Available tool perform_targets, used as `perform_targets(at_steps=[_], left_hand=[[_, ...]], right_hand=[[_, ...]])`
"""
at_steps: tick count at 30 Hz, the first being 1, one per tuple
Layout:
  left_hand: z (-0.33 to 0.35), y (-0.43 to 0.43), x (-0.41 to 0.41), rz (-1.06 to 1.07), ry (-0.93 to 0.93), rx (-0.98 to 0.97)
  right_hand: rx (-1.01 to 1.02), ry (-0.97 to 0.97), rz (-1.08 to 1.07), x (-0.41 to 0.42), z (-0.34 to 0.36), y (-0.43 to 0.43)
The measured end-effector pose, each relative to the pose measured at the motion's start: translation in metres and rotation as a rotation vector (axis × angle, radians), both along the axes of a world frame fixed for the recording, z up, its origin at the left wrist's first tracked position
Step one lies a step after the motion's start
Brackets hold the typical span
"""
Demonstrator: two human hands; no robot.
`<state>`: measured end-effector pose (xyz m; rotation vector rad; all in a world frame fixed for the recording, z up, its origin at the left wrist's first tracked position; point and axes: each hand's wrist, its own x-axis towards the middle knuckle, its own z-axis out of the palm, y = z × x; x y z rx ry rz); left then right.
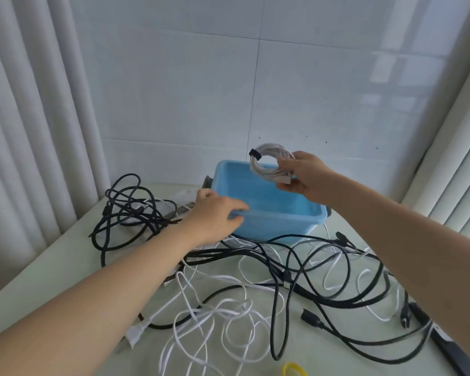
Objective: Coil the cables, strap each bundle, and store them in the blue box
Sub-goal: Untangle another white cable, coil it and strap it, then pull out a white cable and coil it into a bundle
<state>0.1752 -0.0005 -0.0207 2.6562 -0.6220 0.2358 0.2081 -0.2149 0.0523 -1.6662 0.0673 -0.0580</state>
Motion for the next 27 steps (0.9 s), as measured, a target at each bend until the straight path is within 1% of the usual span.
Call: perform_targets(at_steps=[2,7,8,10,12,13,14,16,17,18,21,23,25,27], left_hand=[[-0.010,0.009,-0.003,-0.052,0.014,-0.023],[-0.020,0.017,-0.005,-0.129,-0.029,-0.056],[-0.022,0.017,-0.005,-0.134,-0.039,-0.066],[-0.023,0.017,-0.007,-0.136,-0.047,-0.075],[-0.023,0.017,-0.009,-0.142,-0.058,-0.072],[-0.023,0.016,-0.011,-0.144,-0.062,-0.065],[-0.023,0.016,-0.013,-0.147,-0.066,-0.052],[-0.021,0.014,-0.014,-0.158,-0.097,-0.031],[-0.019,0.013,-0.014,-0.157,-0.126,-0.031],[-0.019,0.012,-0.012,-0.152,-0.166,-0.035],[-0.021,0.009,-0.002,-0.081,-0.317,-0.011],[-0.022,0.005,0.005,-0.015,-0.353,-0.008],[-0.021,0.001,0.009,0.021,-0.364,-0.023],[-0.019,-0.004,0.011,0.054,-0.361,-0.120]], right_hand=[[-0.049,0.020,0.038,0.005,-0.003,0.000],[-0.179,0.097,0.232,0.007,-0.013,0.013],[-0.190,0.099,0.237,0.008,-0.017,0.018],[-0.191,0.102,0.183,0.012,-0.028,0.030],[-0.196,0.155,0.101,0.019,-0.040,0.040],[-0.237,0.202,0.070,0.022,-0.047,0.043],[-0.343,0.254,0.049,0.023,-0.052,0.045],[-0.663,0.330,0.048,0.024,-0.056,0.045],[-0.787,0.338,0.059,0.023,-0.055,0.044],[-0.862,0.334,0.078,0.021,-0.052,0.043],[-0.943,0.281,0.081,0.023,-0.045,0.035],[-1.008,0.171,0.046,0.022,-0.039,0.028],[-0.981,0.015,-0.027,0.018,-0.035,0.020],[-0.915,-0.137,-0.114,0.006,-0.030,0.014]])
